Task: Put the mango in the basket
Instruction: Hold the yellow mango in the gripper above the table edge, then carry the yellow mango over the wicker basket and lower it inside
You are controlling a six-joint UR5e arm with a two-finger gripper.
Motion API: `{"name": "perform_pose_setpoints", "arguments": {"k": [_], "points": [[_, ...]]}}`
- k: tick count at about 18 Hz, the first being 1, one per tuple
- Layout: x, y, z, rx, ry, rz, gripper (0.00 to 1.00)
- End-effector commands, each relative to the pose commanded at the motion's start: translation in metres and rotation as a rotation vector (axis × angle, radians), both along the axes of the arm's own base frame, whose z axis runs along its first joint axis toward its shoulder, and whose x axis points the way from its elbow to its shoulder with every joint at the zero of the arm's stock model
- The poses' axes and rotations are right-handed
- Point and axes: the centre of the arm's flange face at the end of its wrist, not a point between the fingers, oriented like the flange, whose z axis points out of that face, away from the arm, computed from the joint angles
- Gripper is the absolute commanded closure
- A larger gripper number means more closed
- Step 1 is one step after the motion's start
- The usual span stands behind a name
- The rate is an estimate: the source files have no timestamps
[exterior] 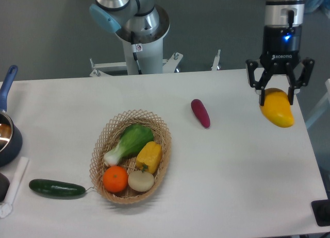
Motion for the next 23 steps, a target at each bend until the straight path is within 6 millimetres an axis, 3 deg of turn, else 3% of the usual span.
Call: {"name": "perform_pose_setpoints", "arguments": {"k": [4, 8, 12, 17, 20, 23], "points": [[0.015, 0.024, -0.021, -0.012, -0.045, -0.036, 0.62], [0.043, 0.058, -0.034, -0.024, -0.097, -0.052, 0.62], [0.087, 0.106, -0.048, -0.090, -0.160, 0.002, 0.62], [0.150, 0.175, -0.092, -0.261, -0.165, 0.005, 0.62], [0.180, 0.204, -0.108, -0.317, -0.169, 0.055, 0.62], [0.211, 0.218, -0.119, -0.334, -0.191, 0.048, 0.62]]}}
